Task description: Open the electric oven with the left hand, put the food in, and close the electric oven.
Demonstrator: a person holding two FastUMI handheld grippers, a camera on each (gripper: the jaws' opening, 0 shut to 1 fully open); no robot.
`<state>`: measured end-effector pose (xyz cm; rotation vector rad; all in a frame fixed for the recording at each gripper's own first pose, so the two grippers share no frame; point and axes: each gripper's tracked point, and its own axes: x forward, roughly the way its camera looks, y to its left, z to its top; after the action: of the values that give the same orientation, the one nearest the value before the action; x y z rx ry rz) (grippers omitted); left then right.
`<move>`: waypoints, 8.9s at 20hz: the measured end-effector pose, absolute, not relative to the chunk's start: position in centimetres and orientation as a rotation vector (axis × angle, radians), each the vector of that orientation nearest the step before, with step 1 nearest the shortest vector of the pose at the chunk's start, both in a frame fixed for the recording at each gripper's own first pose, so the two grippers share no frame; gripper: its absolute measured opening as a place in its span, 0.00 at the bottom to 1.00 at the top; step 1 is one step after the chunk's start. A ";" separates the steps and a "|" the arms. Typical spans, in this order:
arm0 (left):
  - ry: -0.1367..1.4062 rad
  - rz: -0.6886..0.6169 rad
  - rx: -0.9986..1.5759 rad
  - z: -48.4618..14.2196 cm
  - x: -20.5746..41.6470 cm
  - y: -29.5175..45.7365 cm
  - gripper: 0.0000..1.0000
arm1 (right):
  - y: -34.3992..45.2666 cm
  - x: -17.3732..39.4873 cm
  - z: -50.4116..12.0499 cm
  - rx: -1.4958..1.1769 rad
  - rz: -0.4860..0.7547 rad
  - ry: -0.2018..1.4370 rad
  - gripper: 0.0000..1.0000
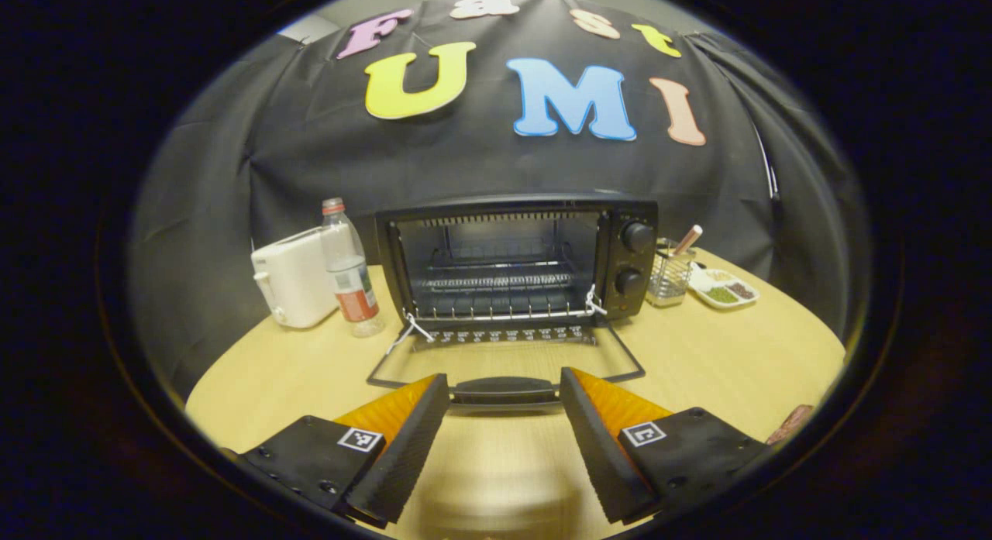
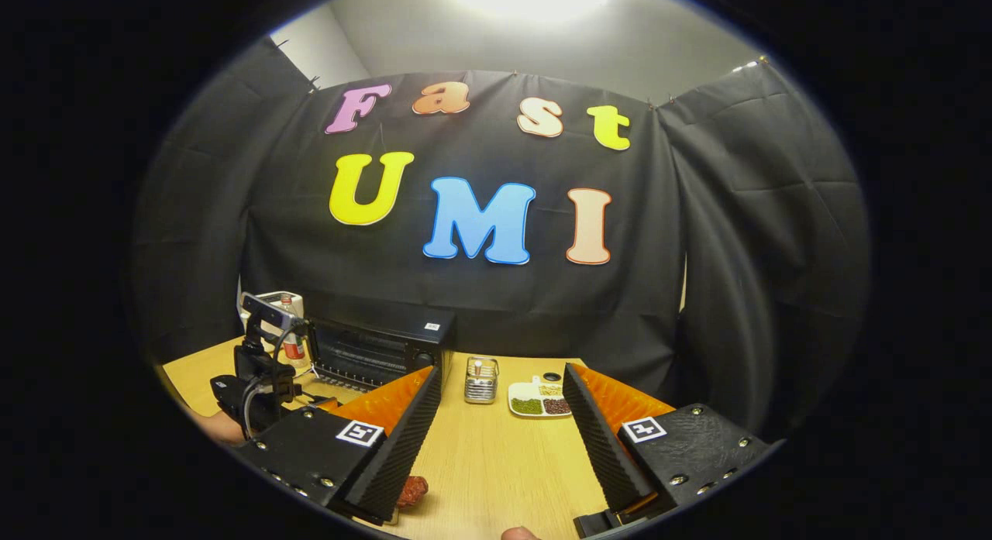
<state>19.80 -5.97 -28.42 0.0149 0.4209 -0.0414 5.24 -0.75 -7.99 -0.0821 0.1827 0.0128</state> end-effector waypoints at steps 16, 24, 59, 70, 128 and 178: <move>0.116 0.021 -0.074 -9.9 12.3 -2.2 1.00 | 3.5 5.5 -16.3 0.127 0.236 0.455 0.97; 0.079 0.041 -0.052 -7.2 10.1 -0.5 0.97 | 6.3 3.7 -23.4 0.313 0.314 0.745 0.98; 0.098 0.088 -0.081 -8.1 9.9 4.0 1.00 | 9.9 4.6 -25.4 0.670 0.311 0.953 0.12; 0.102 0.056 -0.079 -8.5 12.7 6.3 1.00 | 15.7 12.2 -21.1 0.753 0.338 0.802 0.12; 0.247 -0.015 -0.024 -13.7 18.3 7.8 0.91 | 20.6 28.8 -23.7 0.313 0.180 0.442 0.37; 0.692 -0.100 0.073 -38.8 21.3 -7.8 0.96 | -2.4 7.0 -5.2 0.070 -0.133 0.098 0.98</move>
<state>21.34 -7.84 -38.79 0.0726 0.6916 -0.0996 7.04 -2.44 -5.18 0.0700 0.0977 -0.1329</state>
